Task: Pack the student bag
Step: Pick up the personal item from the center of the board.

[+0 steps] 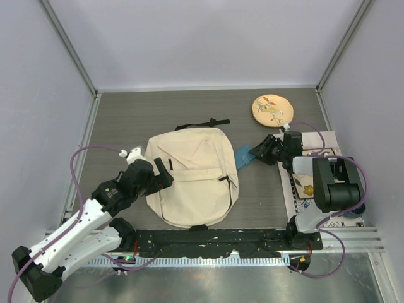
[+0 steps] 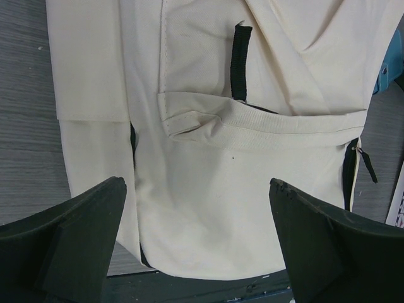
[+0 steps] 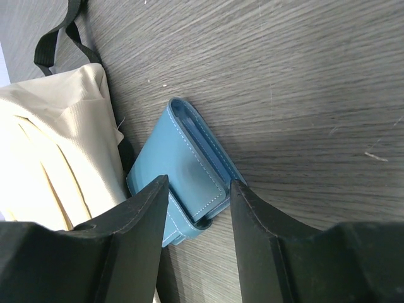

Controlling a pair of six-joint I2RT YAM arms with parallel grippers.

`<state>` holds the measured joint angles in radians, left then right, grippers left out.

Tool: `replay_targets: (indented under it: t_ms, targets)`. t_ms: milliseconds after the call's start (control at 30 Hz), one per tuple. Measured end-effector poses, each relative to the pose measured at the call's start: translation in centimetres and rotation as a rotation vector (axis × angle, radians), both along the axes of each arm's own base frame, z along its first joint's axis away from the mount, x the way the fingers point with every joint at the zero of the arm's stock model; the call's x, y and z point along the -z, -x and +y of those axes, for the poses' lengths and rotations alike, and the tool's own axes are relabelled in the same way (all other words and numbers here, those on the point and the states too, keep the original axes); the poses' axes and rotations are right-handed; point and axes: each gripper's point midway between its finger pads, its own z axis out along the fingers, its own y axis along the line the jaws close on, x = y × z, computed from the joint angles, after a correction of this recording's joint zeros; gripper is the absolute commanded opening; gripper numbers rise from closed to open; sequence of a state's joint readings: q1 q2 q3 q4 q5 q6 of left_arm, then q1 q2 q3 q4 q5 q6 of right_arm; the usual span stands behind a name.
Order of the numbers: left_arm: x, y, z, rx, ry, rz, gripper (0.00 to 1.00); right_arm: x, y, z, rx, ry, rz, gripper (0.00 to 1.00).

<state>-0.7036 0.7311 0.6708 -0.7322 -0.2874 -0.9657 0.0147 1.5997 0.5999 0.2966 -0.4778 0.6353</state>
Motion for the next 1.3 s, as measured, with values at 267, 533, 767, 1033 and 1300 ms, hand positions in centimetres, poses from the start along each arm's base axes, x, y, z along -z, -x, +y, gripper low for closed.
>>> replay_targets:
  t_ms: [267, 533, 767, 1033, 1300]
  targets:
    - [0.0, 0.0, 0.0, 0.000, 0.001, -0.001, 1.00, 0.3, -0.6, 0.5, -0.003, -0.042, -0.007, 0.40]
    - [0.3, 0.1, 0.0, 0.000, -0.002, 0.004, 1.00, 0.1, -1.2, 1.0, 0.000, -0.091, -0.018, 0.36]
    - [0.3, 0.1, 0.0, -0.002, 0.000, 0.006, 1.00, 0.3, -1.7, 1.4, 0.006, -0.130, -0.021, 0.29]
    - [0.4, 0.1, 0.0, -0.001, -0.001, 0.007, 0.99, 0.1, -2.5, 1.6, 0.010, -0.155, -0.032, 0.13]
    - [0.4, 0.1, 0.0, -0.001, -0.001, 0.008, 1.00, 0.0, -3.0, 1.9, 0.008, -0.183, -0.040, 0.01]
